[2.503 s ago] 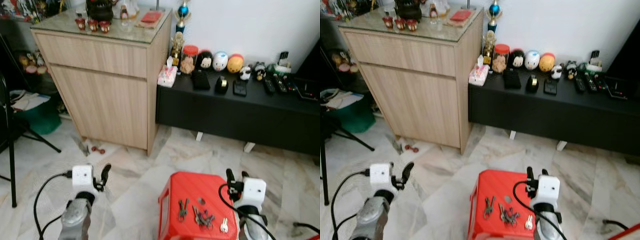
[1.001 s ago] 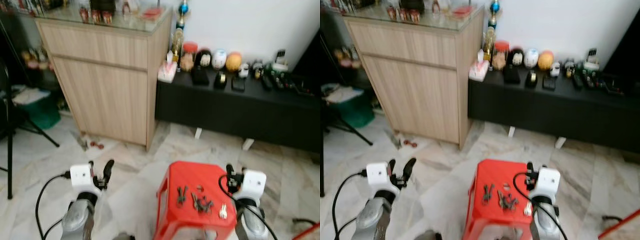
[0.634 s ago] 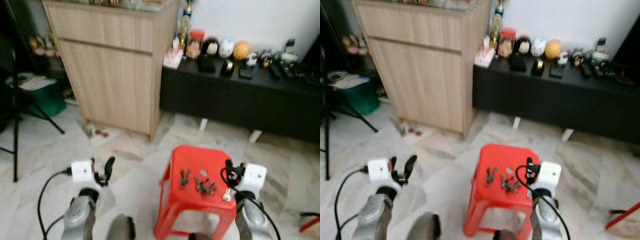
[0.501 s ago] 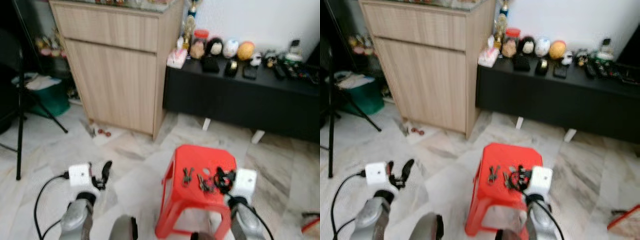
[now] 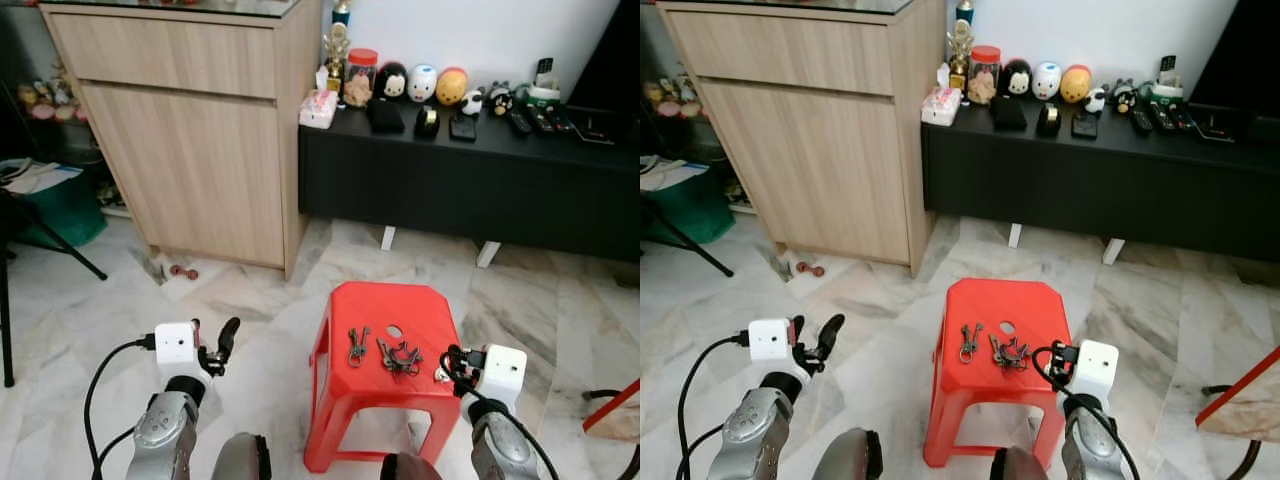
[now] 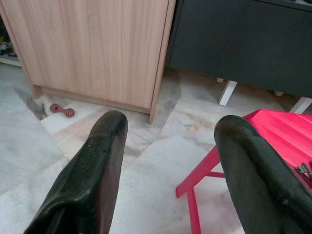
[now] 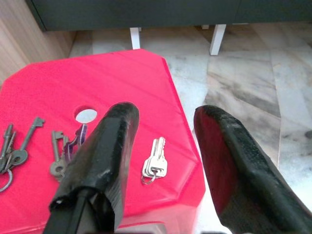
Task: Hang keys on a hook
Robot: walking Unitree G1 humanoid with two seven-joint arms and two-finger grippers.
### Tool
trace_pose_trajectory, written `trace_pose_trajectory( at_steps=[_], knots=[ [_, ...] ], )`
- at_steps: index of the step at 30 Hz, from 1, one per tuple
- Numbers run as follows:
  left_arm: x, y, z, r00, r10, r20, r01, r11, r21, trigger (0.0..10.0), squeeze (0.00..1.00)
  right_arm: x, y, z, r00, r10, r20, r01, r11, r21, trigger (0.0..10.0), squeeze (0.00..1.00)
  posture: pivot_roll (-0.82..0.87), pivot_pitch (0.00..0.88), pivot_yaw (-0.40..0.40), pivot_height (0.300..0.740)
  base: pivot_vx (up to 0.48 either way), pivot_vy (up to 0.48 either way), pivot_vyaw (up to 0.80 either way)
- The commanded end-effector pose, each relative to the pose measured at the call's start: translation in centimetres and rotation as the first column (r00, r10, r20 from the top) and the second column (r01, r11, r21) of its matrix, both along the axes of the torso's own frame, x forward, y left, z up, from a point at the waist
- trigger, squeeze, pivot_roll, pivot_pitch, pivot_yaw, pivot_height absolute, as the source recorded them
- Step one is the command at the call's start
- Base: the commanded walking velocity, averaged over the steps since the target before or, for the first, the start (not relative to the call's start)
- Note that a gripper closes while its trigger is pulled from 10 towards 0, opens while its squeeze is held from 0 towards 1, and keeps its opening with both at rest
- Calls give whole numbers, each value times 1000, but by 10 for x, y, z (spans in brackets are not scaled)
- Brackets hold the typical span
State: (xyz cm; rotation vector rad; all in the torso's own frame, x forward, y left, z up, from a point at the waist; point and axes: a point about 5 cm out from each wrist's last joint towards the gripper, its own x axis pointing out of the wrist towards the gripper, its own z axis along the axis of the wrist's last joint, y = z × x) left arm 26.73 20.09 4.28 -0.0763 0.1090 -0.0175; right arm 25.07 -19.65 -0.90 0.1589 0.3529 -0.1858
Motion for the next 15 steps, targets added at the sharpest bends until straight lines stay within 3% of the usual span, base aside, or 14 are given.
trace_pose_trajectory(
  at_steps=[1,11,15],
  knots=[
    [-2,1,-3,1000,3,-14,-3,1000,3,10000,0,0,-2,-1,1000,-12,-5,12,1000,5,10000,0,47,0,-60,627,0,0,0],
    [-2,1,-3,1000,-3,-14,3,1000,7,10000,0,1,-2,-4,999,-23,-37,23,1000,-1,10000,0,49,0,-59,607,0,0,0],
    [-3,1,-3,1000,-4,-14,4,1000,4,10000,0,2,-1,-1,1000,-26,3,26,999,20,10000,0,49,0,-58,588,0,0,0]
  ],
)
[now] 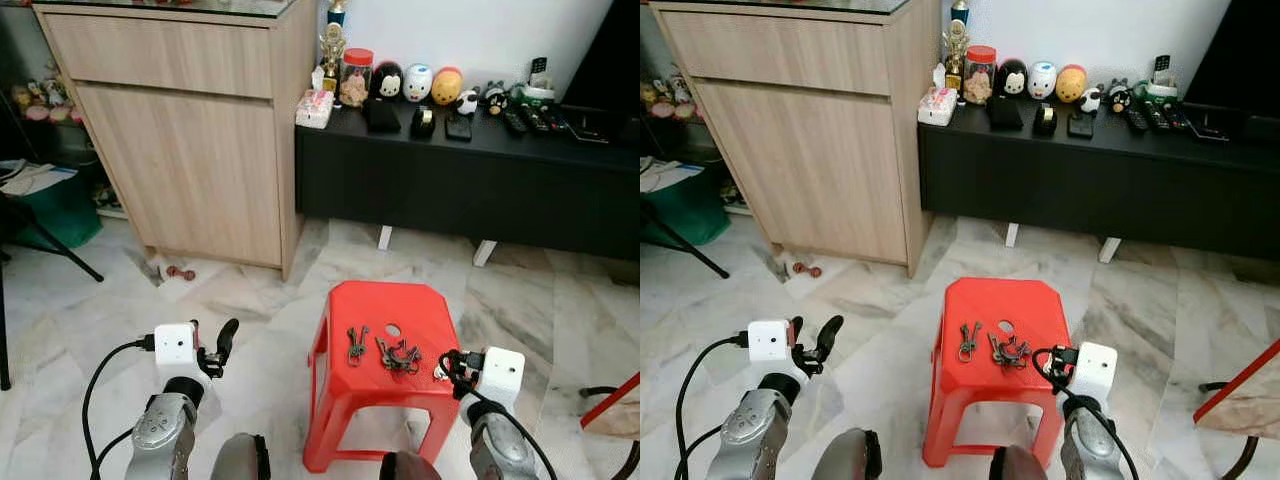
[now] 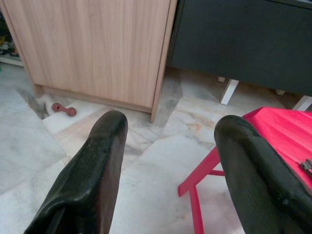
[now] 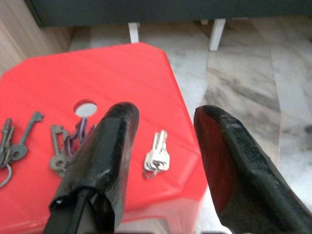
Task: Hang keys on a hook
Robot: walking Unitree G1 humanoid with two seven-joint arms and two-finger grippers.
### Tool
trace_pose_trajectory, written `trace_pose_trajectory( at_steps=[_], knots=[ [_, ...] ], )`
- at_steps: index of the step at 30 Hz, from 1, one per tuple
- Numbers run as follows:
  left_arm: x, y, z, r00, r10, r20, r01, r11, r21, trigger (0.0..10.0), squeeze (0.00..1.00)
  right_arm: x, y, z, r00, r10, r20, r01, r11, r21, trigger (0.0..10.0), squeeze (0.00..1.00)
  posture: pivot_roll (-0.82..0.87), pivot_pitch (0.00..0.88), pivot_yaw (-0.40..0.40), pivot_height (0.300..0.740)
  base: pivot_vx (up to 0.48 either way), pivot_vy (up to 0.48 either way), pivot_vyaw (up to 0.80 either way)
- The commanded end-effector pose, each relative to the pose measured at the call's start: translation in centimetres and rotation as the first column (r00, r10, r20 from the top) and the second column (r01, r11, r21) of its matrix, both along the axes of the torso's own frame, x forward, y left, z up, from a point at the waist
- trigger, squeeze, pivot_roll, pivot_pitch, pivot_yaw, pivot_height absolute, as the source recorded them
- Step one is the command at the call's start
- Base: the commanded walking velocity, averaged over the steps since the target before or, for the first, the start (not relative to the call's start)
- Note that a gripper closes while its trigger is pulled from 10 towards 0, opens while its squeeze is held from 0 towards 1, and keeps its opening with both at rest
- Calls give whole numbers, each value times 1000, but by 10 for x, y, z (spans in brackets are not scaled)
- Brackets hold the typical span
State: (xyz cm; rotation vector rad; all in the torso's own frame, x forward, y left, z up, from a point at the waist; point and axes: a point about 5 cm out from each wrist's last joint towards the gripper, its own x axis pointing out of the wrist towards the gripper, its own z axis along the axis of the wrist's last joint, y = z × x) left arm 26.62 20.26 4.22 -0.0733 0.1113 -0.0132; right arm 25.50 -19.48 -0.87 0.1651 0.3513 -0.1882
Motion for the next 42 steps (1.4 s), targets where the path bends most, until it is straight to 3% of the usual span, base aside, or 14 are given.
trace_pose_trajectory(
  at_steps=[1,16,34,42],
  knots=[
    [-2,-1,-2,1000,-9,-12,9,1000,0,10000,0,-2,-3,-1,1000,-27,4,27,999,19,10000,0,49,0,-58,588,0,0,0],
    [-2,-1,-2,1000,-11,-9,11,1000,0,10000,0,1,1,1,1000,-22,14,22,1000,20,10000,0,50,0,-59,588,0,0,0],
    [0,-2,-1,1000,-6,-4,6,1000,-5,10000,0,2,6,4,998,55,42,-55,999,-3,10000,0,44,0,-61,588,328,0,0],
    [0,-4,1,1000,-14,18,14,1000,-21,10000,0,-1,9,1,996,72,45,-72,997,15,10000,0,45,0,-62,588,0,0,442]
  ],
)
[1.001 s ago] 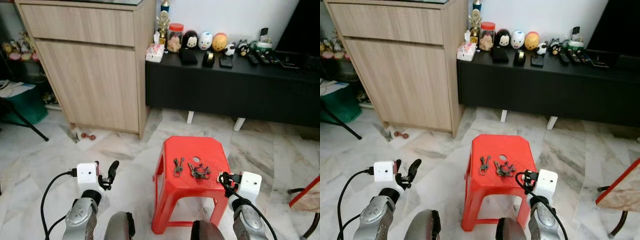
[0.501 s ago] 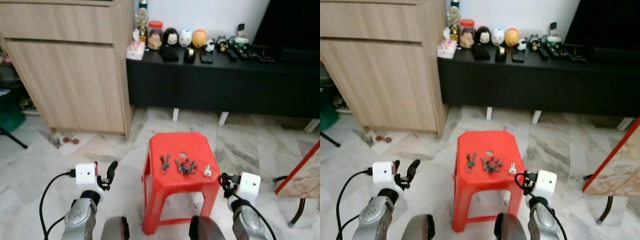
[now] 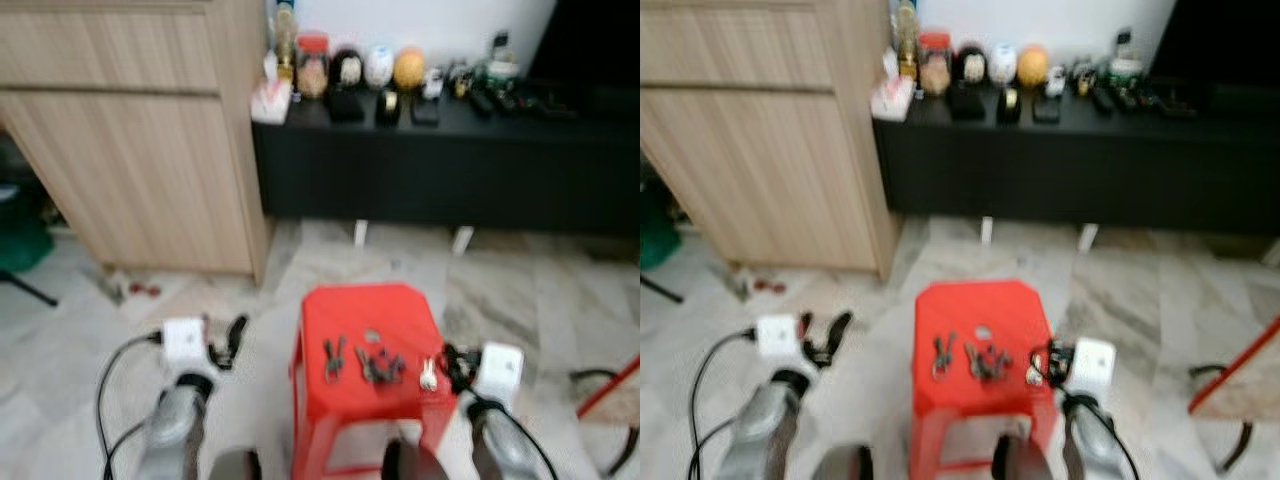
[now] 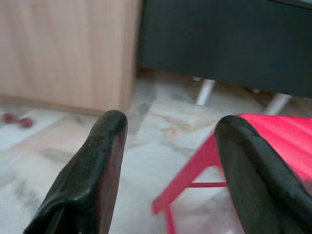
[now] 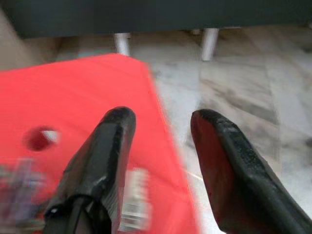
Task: Hang keys on a hook
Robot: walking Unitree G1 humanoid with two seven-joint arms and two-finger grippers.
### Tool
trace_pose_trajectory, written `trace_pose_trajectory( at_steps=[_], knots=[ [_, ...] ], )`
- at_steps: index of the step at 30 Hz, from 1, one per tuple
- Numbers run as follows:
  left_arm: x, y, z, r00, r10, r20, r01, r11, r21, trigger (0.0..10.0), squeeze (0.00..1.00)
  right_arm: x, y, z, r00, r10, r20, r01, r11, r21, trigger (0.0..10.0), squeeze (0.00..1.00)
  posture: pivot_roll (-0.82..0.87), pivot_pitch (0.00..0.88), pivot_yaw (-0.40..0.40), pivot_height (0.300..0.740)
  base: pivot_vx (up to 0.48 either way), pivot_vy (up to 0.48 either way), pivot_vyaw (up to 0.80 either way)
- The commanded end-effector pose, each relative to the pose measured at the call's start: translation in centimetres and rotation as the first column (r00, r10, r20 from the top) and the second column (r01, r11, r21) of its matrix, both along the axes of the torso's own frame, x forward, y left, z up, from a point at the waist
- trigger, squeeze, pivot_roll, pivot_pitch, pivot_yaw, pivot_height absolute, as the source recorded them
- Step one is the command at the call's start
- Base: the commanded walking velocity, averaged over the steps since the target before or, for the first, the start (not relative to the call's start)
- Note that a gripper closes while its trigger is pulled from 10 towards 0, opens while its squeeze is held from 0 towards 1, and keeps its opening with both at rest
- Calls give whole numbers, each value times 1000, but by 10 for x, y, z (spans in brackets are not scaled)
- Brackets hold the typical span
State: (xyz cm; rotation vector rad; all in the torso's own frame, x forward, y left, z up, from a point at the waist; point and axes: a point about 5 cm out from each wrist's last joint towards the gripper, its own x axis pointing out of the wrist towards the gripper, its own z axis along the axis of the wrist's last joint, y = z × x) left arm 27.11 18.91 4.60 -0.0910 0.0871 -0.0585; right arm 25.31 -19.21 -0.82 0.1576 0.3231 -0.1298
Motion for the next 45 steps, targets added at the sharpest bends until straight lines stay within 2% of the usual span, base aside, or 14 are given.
trace_pose_trajectory(
  at_steps=[1,10,14,18,21,35,41,45],
  knots=[
    [-5,9,-3,1000,29,-8,-29,1000,-1,10000,0,0,6,0,1000,14,5,-14,1000,22,10000,0,45,0,-62,588,0,0,0],
    [-4,9,-2,1000,24,-7,-24,1000,-1,10000,0,-4,5,-3,1000,25,-4,-25,1000,13,10000,0,43,0,-59,588,0,0,0],
    [-3,9,-2,1000,21,-7,-21,1000,-2,10000,0,-3,4,-1,1000,25,3,-25,1000,-19,10000,0,41,0,-59,588,0,0,733],
    [-3,7,-2,1000,18,-9,-18,1000,-3,10000,0,-2,1,0,1000,-1,9,1,1000,0,10000,0,41,0,-59,588,0,0,778],
    [-3,7,-2,1000,17,-9,-17,1000,-2,10000,0,-2,-2,1,1000,-25,9,25,1000,-18,10000,0,41,0,-59,588,0,0,0],
    [-4,4,2,1000,-1,31,1,1000,-5,10000,0,3,-14,22,977,-133,167,138,990,-22,10000,0,40,0,-60,588,0,0,0],
    [-3,3,3,999,-7,40,7,1000,-3,10000,0,6,-8,21,987,-65,149,81,991,-102,10000,0,38,0,-60,588,0,0,90],
    [-3,3,3,999,-6,39,6,1000,-3,10000,0,5,-8,20,987,-64,149,79,992,-99,10000,0,40,0,-59,588,0,0,616]
  ],
)
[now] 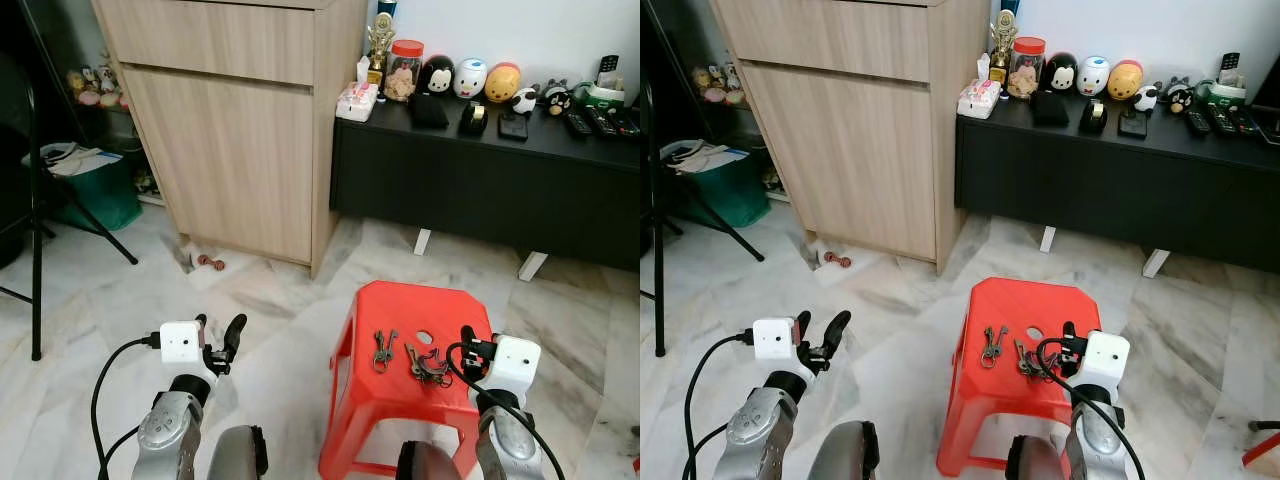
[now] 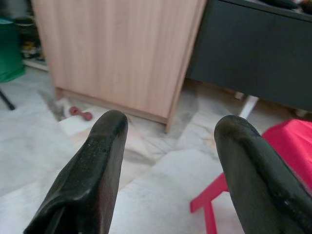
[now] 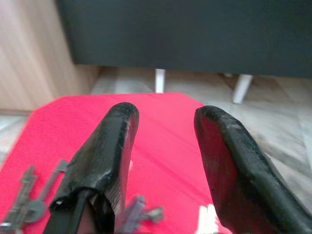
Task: Hang keys on a hook
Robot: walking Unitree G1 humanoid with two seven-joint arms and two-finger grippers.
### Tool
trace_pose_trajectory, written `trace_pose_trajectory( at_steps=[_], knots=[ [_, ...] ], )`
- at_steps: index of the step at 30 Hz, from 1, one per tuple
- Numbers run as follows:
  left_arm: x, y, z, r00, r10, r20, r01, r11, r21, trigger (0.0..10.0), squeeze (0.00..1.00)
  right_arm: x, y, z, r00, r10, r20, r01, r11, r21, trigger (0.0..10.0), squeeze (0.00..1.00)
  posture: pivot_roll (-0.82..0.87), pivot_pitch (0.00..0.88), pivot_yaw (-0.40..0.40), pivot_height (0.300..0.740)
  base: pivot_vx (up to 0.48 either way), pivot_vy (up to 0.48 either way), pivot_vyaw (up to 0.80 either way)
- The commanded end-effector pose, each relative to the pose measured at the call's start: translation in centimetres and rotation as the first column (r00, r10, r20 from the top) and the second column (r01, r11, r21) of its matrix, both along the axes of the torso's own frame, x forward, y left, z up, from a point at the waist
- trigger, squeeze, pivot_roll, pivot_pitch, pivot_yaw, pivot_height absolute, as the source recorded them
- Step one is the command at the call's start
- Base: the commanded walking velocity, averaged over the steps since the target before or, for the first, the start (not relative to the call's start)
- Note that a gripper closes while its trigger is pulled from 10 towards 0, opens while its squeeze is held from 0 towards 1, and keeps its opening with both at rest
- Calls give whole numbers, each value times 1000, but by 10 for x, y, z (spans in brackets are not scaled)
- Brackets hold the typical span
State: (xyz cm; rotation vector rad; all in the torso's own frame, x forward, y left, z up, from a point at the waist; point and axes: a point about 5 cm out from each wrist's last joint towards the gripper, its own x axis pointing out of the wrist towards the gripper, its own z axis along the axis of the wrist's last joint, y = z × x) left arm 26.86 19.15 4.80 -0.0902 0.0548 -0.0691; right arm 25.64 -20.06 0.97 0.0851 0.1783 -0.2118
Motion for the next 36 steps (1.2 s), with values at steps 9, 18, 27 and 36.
trace_pose_trajectory(
  at_steps=[9,18,27,36],
  knots=[
    [-2,3,-1,1000,4,0,-4,1000,6,10000,0,4,2,7,999,6,47,-5,1000,-26,10000,0,35,0,-56,588,0,0,49],
    [-3,3,-2,1000,1,-8,-1,1000,10,10000,0,2,3,4,1000,2,26,-1,999,-35,10000,0,37,0,-54,588,193,0,0],
    [-4,6,-2,1000,7,-7,-7,1000,12,10000,0,1,1,3,1000,-8,21,9,999,-35,10000,0,36,0,-54,588,377,0,0],
    [-5,7,-2,1000,14,-6,-14,1000,19,10000,0,-9,-1,-2,999,-31,11,31,999,-33,10000,0,31,0,-57,588,134,0,0]
  ],
)
